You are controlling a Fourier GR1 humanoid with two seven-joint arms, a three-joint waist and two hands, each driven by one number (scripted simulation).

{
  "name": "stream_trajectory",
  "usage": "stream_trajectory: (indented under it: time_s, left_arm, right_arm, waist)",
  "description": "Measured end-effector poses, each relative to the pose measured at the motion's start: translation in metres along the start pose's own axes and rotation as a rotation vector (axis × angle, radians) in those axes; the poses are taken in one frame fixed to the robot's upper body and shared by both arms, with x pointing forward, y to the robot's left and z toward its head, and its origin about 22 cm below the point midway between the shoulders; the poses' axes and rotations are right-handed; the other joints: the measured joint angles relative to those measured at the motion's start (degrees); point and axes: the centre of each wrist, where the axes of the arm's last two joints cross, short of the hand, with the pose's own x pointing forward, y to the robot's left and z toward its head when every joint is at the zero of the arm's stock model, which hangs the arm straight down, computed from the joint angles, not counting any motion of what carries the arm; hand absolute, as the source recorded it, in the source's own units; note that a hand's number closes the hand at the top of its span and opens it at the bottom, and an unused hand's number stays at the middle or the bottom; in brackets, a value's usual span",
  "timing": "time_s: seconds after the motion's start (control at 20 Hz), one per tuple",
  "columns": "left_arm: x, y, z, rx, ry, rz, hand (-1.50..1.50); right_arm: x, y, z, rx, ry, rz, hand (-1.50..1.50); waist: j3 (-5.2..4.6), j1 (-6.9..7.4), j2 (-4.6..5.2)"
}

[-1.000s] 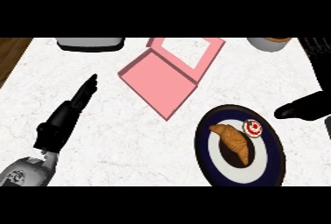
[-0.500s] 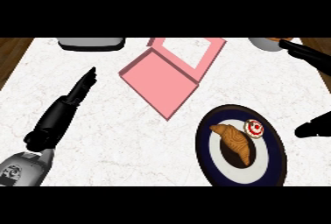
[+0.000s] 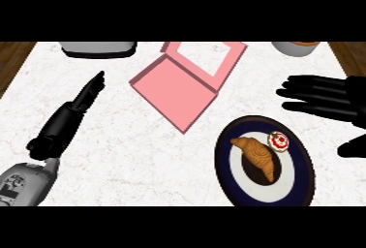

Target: Pick the croissant from the plate and place it in the cardboard box

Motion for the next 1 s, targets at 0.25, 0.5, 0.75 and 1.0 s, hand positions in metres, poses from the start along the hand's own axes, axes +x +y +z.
stream_trajectory:
  time_s: [0.25,0.5,0.75,1.0]
  left_arm:
    - [-0.005,0.006,0.002,0.006,0.011,0.011,0.00]
    - [-0.004,0.002,0.003,0.009,0.013,0.008,0.00]
    - [-0.007,0.005,-0.002,0.009,0.014,0.003,0.00]
    - [-0.008,0.001,0.000,0.003,0.006,0.005,0.00]
  right_arm:
    - [0.032,0.013,-0.022,0.195,0.016,0.125,-1.50]
    - [0.074,0.031,-0.037,0.300,0.065,0.236,-1.50]
    - [0.099,0.054,-0.041,0.383,0.141,0.294,-1.50]
    - [0.114,0.076,-0.048,0.417,0.201,0.296,-1.50]
  waist:
    - [-0.03,-0.35,-0.24]
    - [-0.02,-0.64,-0.36]
    - [0.00,-0.66,-0.24]
    - [0.02,-0.34,-0.17]
